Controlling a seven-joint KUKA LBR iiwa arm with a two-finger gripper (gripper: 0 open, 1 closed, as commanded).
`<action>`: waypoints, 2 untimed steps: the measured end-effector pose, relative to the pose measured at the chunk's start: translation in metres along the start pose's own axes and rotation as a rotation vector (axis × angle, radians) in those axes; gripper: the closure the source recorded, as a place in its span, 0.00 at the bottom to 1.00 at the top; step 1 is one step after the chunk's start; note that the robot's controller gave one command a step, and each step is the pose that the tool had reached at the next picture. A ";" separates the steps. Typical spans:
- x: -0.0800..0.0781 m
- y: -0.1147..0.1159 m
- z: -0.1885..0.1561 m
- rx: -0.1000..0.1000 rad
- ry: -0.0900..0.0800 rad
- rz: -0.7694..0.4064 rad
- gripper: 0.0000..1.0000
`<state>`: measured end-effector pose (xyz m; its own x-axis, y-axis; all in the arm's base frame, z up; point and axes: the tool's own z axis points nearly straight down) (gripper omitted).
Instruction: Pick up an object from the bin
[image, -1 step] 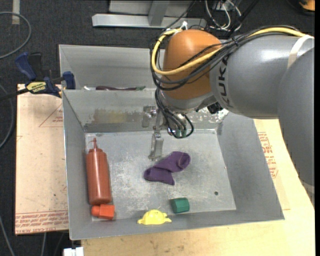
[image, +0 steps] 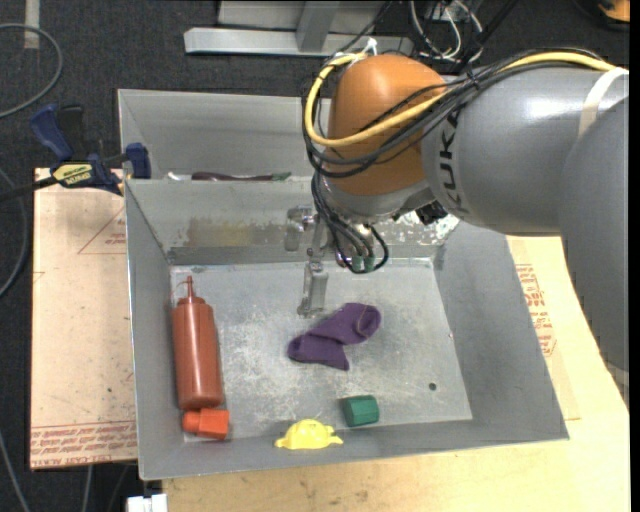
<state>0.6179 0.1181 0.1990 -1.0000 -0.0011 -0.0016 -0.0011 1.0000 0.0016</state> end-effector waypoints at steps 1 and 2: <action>0.019 -0.024 0.027 -0.002 -0.002 -0.068 0.00; 0.031 -0.047 0.047 0.000 0.002 -0.033 0.00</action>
Offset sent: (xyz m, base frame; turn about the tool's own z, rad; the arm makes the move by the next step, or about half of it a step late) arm -0.0358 -0.0569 -0.0545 0.0052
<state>0.5869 0.0707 0.1515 -0.9994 -0.0345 0.0001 -0.0345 0.9994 0.0018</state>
